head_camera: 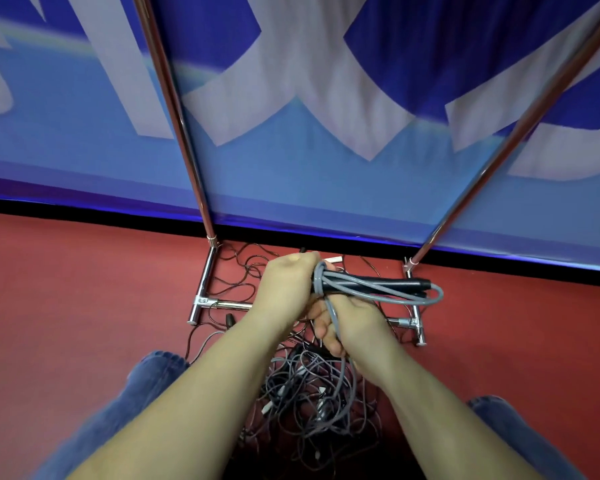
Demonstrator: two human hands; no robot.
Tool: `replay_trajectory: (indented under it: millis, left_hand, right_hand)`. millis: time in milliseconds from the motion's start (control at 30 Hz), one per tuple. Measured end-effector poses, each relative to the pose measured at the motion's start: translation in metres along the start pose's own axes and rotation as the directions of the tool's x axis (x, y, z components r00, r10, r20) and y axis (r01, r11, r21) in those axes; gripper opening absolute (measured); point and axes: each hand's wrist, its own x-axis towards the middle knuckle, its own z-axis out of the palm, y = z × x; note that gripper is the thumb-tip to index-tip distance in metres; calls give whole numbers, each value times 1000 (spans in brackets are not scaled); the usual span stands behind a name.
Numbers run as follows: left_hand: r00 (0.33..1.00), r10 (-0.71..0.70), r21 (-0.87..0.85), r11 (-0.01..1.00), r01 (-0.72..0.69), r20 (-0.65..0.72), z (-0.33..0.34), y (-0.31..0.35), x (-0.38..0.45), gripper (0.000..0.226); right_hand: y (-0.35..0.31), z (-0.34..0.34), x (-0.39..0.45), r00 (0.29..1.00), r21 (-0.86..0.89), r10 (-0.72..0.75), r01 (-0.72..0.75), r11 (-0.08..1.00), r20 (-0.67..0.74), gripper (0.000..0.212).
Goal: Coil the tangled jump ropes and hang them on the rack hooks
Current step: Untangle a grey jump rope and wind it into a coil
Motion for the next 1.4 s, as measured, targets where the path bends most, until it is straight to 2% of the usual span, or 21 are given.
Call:
replay_trajectory:
  millis: [133, 233, 300, 400, 467, 567, 600, 667, 733, 833, 900, 967, 1033, 1100, 1133, 1200, 1267, 1333, 1400]
  left_hand:
    - [982, 118, 113, 988, -102, -145, -17, 2, 6, 32]
    - [949, 229, 277, 946, -165, -218, -32, 3, 8, 35]
    - [941, 265, 376, 910, -172, -210, -38, 2, 8, 36]
    - [960, 265, 438, 877, -198, -95, -43, -1, 7, 32]
    - [968, 251, 415, 878, -239, 27, -47, -3, 6, 28]
    - [955, 182, 374, 890, -261, 233, -50, -3, 6, 21]
    - [944, 167, 345, 901, -264, 284, -50, -3, 5, 22]
    - [931, 149, 282, 926, -250, 334, -48, -2, 3, 24]
    - [926, 126, 252, 941, -225, 356, -46, -2, 2, 26]
    - [911, 125, 177, 962, -209, 394, -41, -3, -1, 26]
    - [909, 128, 129, 973, -193, 396, -35, -2, -2, 24]
    - [906, 88, 50, 992, -119, 415, -29, 0, -5, 25]
    - [908, 33, -46, 999, -16, 417, -24, -1, -5, 28]
    - [922, -2, -136, 989, 59, 388, -18, -3, -2, 28]
    - [934, -18, -169, 982, 83, 357, -15, -4, -1, 26]
    - [963, -62, -199, 973, 117, 263, -8, -7, 1, 26]
    - [986, -89, -179, 977, 114, 142, -6, -12, 7, 24]
    - [999, -48, -53, 997, 49, 17, -9, -17, 17, 21]
    - [998, 27, 113, 993, -20, -65, -16, -21, 26, 20]
  right_hand:
    - [-1, 2, -14, 982, -268, -166, 183, 946, 85, 31]
    - [-5, 3, -24, 934, -471, -338, 353, 809, 118, 29]
    - [-10, 1, -26, 889, -538, -443, 430, 725, 113, 27]
    - [-16, -8, -22, 800, -637, -599, 478, 605, 30, 11]
    - [-19, -13, -18, 767, -677, -641, 472, 565, 0, 5]
    - [-20, -18, -14, 845, -769, -535, 352, 533, 16, 14]
    - [-20, -18, -13, 882, -764, -471, 320, 561, 23, 16]
    - [-19, -21, -8, 942, -637, -329, 292, 713, 64, 19]
    - [-20, -23, -5, 967, -505, -218, 254, 825, 131, 34]
    - [-20, -28, -2, 964, -468, -201, 260, 845, 172, 46]
    - [-20, -30, 0, 974, -398, -153, 208, 894, 165, 48]
    - [-20, -31, 1, 984, -229, -31, 71, 971, 174, 47]
    - [-17, -30, 4, 971, 21, 58, -65, 998, 234, 48]
    - [-11, -23, 9, 949, 332, 94, -197, 922, 301, 51]
    - [-7, -18, 12, 948, 413, 121, -240, 879, 293, 50]
    - [1, -10, 15, 961, 396, 188, -256, 882, 202, 45]
    - [6, -3, 15, 983, 206, 164, -178, 962, 85, 42]
    - [7, 1, 13, 996, 79, 79, -81, 994, 28, 43]
    - [4, 5, 9, 999, 32, -5, 3, 999, 51, 45]
